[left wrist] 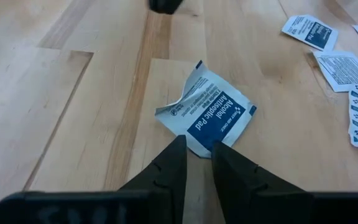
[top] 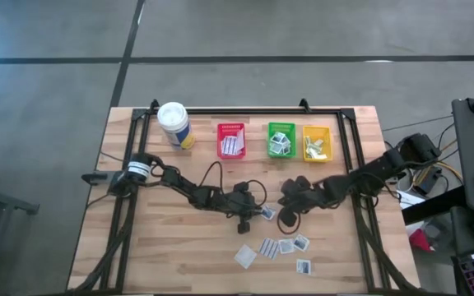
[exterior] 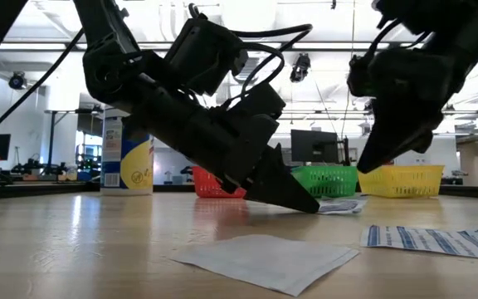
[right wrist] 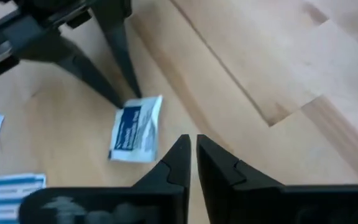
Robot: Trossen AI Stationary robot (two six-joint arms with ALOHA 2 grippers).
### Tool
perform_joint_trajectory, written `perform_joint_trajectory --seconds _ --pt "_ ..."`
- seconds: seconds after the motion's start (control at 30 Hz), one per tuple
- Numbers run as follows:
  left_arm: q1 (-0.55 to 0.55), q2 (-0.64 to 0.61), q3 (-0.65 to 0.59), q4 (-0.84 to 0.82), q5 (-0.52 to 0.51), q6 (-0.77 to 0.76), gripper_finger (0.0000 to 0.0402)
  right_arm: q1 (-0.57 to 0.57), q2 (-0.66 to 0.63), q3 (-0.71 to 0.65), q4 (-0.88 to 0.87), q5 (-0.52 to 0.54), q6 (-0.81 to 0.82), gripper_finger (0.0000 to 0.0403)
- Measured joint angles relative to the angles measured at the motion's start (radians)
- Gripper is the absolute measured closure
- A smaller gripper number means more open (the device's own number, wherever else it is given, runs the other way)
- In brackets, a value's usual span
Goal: Pick & Place First Aid Supplies
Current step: Put the alcohol pad in the green bin
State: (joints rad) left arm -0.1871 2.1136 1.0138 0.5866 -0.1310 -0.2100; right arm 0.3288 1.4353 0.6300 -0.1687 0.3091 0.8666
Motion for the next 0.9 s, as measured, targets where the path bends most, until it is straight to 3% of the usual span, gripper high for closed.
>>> perform_joint_trajectory --seconds 0.37,0.63,0.9 --pt "0.000 0.000 -0.001 -0.003 0.002 0.000 0.0321 -0.034 0.023 -0.002 0.095 -0.074 -0.002 0.0313" --pt "0.000 0.001 -0.002 -0.002 0.002 0.000 0.0321 -0.035 0.132 -0.003 0.138 -0.102 0.038 0.0303" --pt "0.000 0.002 -0.002 -0.002 0.002 0.000 0.0321 -0.036 0.151 -0.002 0.209 -0.132 0.017 0.0302"
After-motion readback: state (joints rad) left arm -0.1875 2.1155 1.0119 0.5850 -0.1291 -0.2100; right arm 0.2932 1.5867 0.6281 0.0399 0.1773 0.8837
